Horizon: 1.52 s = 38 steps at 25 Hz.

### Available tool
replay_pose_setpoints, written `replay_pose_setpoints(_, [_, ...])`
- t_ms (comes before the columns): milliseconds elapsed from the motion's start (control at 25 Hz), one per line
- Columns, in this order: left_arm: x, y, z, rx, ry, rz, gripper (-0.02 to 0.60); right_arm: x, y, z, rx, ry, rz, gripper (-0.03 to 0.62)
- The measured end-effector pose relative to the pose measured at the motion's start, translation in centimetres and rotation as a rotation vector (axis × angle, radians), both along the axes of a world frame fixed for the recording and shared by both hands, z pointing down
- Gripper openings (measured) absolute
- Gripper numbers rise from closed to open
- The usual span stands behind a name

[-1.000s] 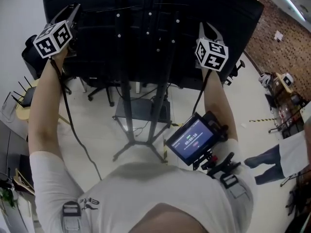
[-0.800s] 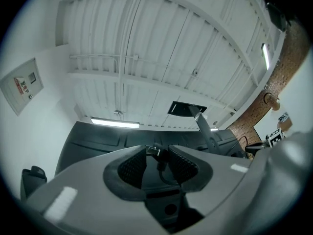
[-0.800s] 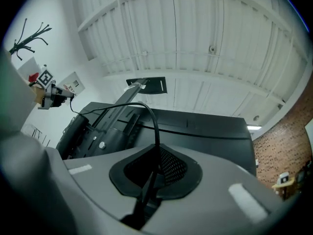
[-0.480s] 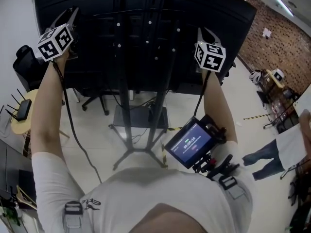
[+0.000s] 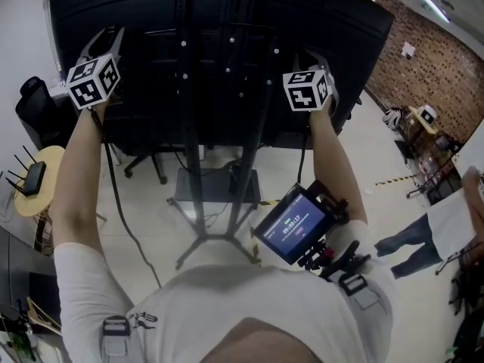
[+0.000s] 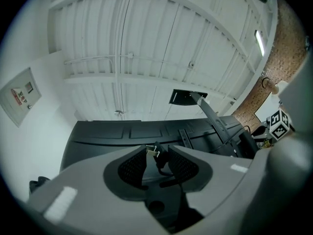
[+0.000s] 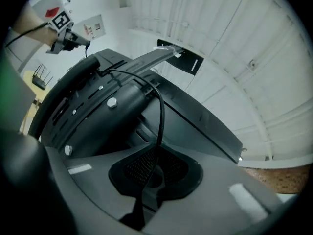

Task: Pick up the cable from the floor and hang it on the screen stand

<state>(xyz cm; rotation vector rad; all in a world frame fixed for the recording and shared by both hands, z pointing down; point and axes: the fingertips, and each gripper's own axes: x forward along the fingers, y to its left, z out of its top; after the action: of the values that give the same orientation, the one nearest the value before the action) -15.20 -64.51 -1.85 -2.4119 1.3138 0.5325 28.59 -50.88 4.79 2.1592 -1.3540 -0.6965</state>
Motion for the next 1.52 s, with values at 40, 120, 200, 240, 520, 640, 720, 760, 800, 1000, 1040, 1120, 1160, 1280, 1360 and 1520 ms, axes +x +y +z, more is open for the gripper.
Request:
replay_pose_setpoints(40, [0.0,0.1,0.2,0.002,-0.001,0.001,0.141,0.0,-0.1,0.3,-0.012,0.014,0.01,0.043])
replay_pose_setpoints(120, [-0.1,0.2,0.8,0.004,-0.005,0.005,0.14,0.1,-0.2,1.1,-0.03,0.021,0.018,0.043])
replay_pose_setpoints(200, [0.1,0.3,1.5,0.004,-0.017,0.006,0.14,0.5,-0.4,1.7,-0.039,0.009,0.019,0.041])
replay_pose_setpoints(240, [0.3,0.3,1.8,0.003,-0.024,0.006,0.138,0.8,-0.5,1.8,-0.039,0.002,0.019,0.041])
replay_pose_setpoints(520, [0.2,1.0,4.8,-0.022,-0.054,0.014,0.133,1.2,-0.3,0.5,-0.046,0.002,0.057,0.04])
replay_pose_setpoints(640, [0.5,1.0,5.9,-0.035,-0.055,0.02,0.13,1.3,-0.4,0.6,-0.073,0.039,0.083,0.04])
replay_pose_setpoints(720, [0.9,1.2,6.9,-0.048,-0.052,0.031,0.129,1.3,-0.1,1.0,-0.087,0.057,0.094,0.04])
replay_pose_setpoints(760, [1.1,1.5,7.5,-0.054,-0.054,0.036,0.129,1.3,0.3,1.2,-0.089,0.061,0.095,0.041])
replay_pose_setpoints(800, [1.3,2.0,8.2,-0.059,-0.058,0.042,0.127,1.4,0.8,1.5,-0.089,0.061,0.094,0.041])
replay_pose_setpoints(1000, [2.2,1.9,11.8,-0.097,-0.073,0.067,0.124,1.5,1.0,3.6,-0.111,0.053,0.092,0.038])
replay_pose_setpoints(1040, [2.4,1.8,12.4,-0.105,-0.076,0.071,0.126,1.5,0.9,4.1,-0.117,0.05,0.088,0.038])
replay_pose_setpoints(1120, [3.0,2.2,13.6,-0.115,-0.085,0.076,0.124,1.5,1.1,5.1,-0.116,0.043,0.073,0.037])
replay_pose_setpoints(1160, [3.3,2.4,14.1,-0.119,-0.092,0.08,0.123,1.3,1.2,5.4,-0.113,0.041,0.065,0.038])
replay_pose_setpoints(1280, [3.8,2.5,15.5,-0.13,-0.109,0.088,0.121,0.6,0.8,6.1,-0.104,0.031,0.042,0.041])
replay_pose_setpoints(1360, [4.3,3.0,16.1,-0.135,-0.115,0.093,0.121,0.3,1.0,6.3,-0.096,0.024,0.028,0.042])
replay_pose_setpoints(1520, [5.3,3.7,16.5,-0.151,-0.111,0.104,0.12,-0.3,1.5,6.6,-0.068,0.002,-0.013,0.044])
